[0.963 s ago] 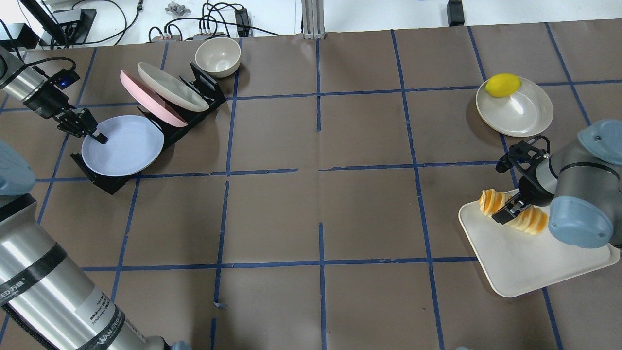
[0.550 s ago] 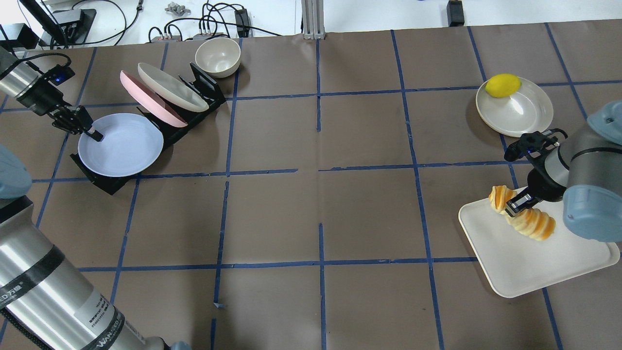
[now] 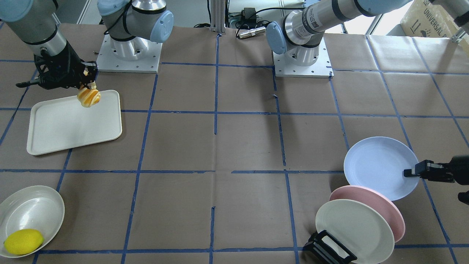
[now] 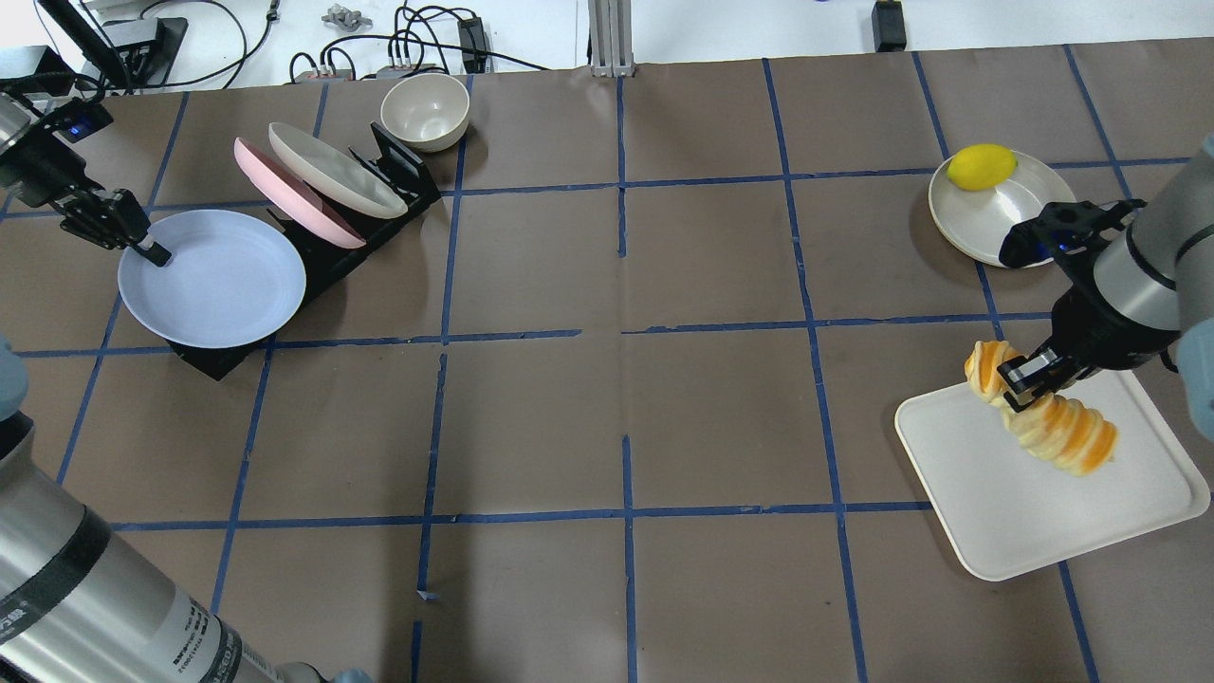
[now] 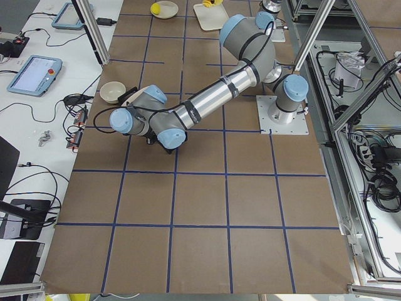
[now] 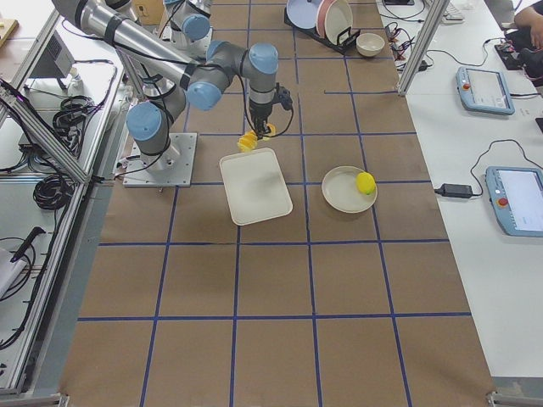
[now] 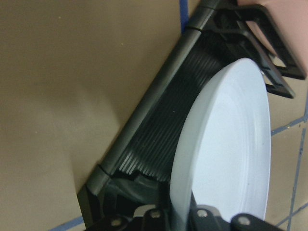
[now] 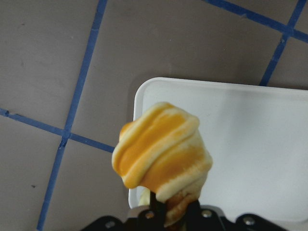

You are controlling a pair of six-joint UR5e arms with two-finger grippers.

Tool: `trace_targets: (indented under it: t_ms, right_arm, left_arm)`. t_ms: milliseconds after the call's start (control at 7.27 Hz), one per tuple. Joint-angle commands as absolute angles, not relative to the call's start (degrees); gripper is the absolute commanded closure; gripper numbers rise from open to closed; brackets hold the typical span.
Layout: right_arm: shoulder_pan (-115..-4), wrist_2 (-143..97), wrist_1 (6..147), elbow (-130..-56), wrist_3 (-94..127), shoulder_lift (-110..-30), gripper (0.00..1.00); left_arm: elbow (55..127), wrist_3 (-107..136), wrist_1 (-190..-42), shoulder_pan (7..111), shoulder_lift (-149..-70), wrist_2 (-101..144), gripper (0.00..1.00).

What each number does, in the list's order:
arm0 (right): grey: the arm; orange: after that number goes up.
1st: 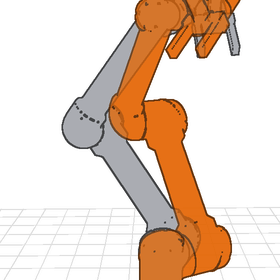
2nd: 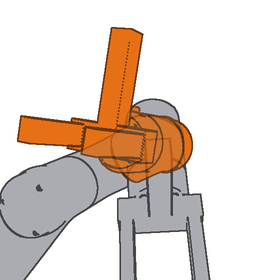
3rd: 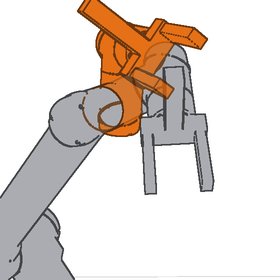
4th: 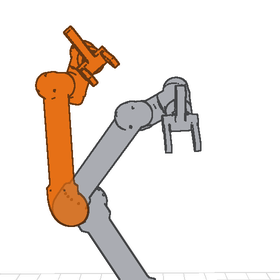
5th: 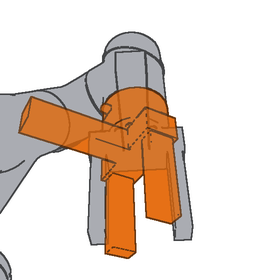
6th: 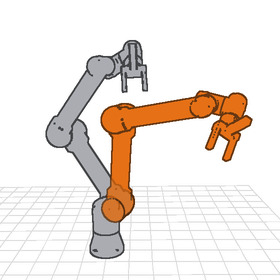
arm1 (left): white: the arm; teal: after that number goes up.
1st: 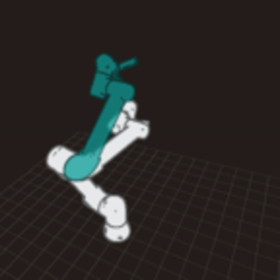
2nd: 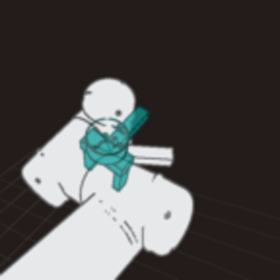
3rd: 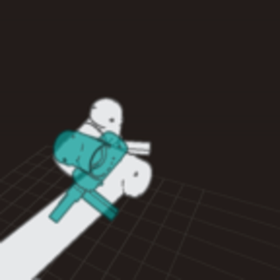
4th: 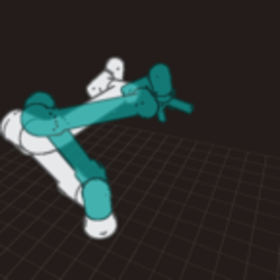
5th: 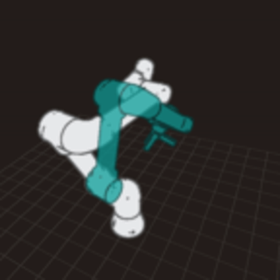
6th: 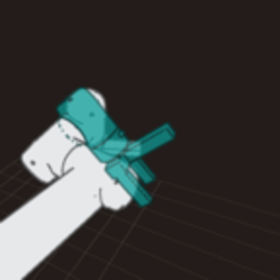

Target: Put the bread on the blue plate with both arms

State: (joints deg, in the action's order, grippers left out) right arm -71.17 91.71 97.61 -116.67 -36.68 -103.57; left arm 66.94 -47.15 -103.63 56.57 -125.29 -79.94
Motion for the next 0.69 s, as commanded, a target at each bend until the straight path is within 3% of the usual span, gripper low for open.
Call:
trace_targets:
  t_ms: [0, 275, 550]
  right_arm:
    - [-79.49, 91.85, 87.83, -107.88, -24.67, -103.36, 0.89]
    - [-85.94, 90.8, 86.31, -105.38, -18.73, -102.49, 0.9]
    - [-86.92, 86.24, 86.39, -105.21, -12.68, -100.47, 0.94]
  left_arm:
    - [76.68, -46.41, -103.71, 57.65, -114.22, -80.95, 0.96]
    - [87.31, -38.45, -102.14, 63.77, -103.15, -80.6, 0.96]
    - [99.08, -26.34, -87.36, 75.88, -96.88, -80.6, 0.96]
